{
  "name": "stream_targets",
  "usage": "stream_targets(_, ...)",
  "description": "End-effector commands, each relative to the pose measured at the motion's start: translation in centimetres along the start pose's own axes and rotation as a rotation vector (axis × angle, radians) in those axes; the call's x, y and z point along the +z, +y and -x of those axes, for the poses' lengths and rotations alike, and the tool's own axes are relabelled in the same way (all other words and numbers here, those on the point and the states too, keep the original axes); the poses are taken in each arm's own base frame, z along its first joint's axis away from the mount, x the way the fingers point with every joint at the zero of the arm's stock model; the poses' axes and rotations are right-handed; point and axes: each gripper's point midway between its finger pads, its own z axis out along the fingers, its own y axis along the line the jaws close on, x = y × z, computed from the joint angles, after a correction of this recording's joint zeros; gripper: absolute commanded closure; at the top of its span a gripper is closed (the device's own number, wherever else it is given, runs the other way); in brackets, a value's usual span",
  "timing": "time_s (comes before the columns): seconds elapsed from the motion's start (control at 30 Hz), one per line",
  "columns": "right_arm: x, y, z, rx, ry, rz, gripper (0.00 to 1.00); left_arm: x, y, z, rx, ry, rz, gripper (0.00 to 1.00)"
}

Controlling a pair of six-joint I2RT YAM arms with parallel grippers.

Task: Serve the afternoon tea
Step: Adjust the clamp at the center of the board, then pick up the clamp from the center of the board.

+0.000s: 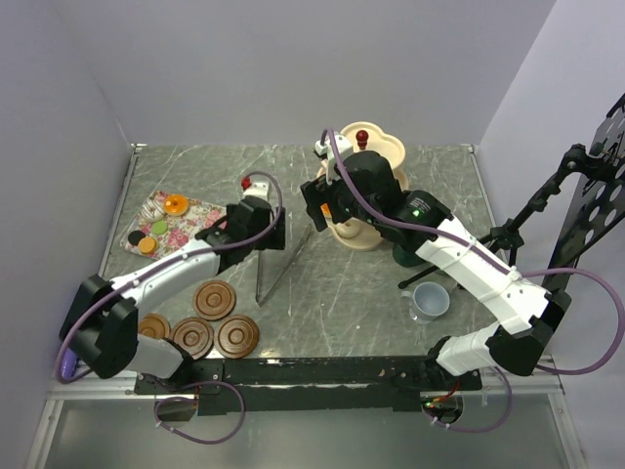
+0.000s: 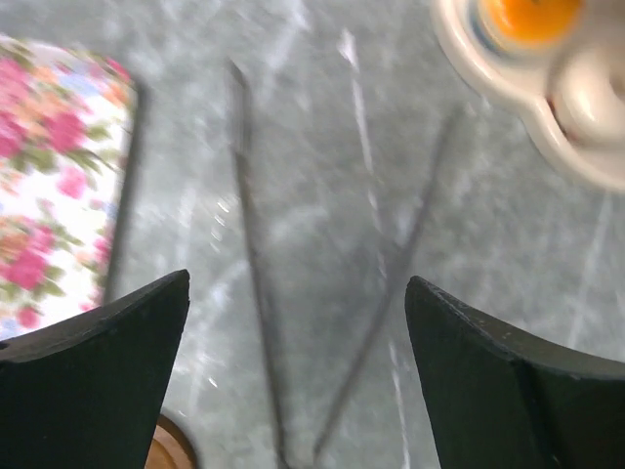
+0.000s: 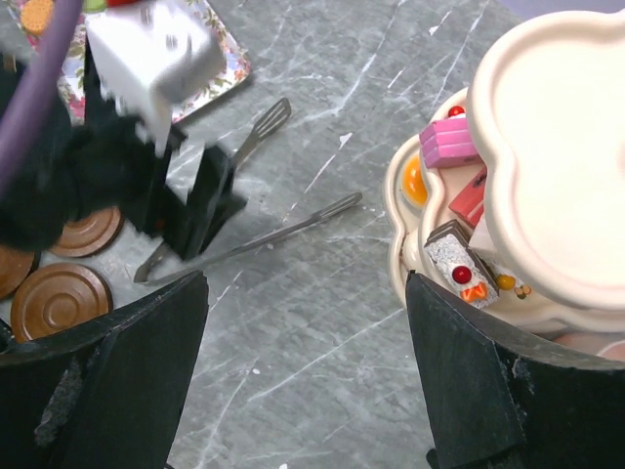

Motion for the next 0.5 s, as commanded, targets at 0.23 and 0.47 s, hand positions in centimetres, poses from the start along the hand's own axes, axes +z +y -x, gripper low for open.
stream_targets(0.23, -1.3, -0.8, 2.0, -0.001, -0.063, -0.025, 0.11, -0.6, -2.2, -7.5, 0.024, 0.172, -0.067, 0.02)
stream_targets(0.47, -1.2, -1.0, 2.3, -0.031, -0.065, -0.029, 0.11, 0.3, -2.8, -8.7, 0.036, 0.182, -0.119, 0.03)
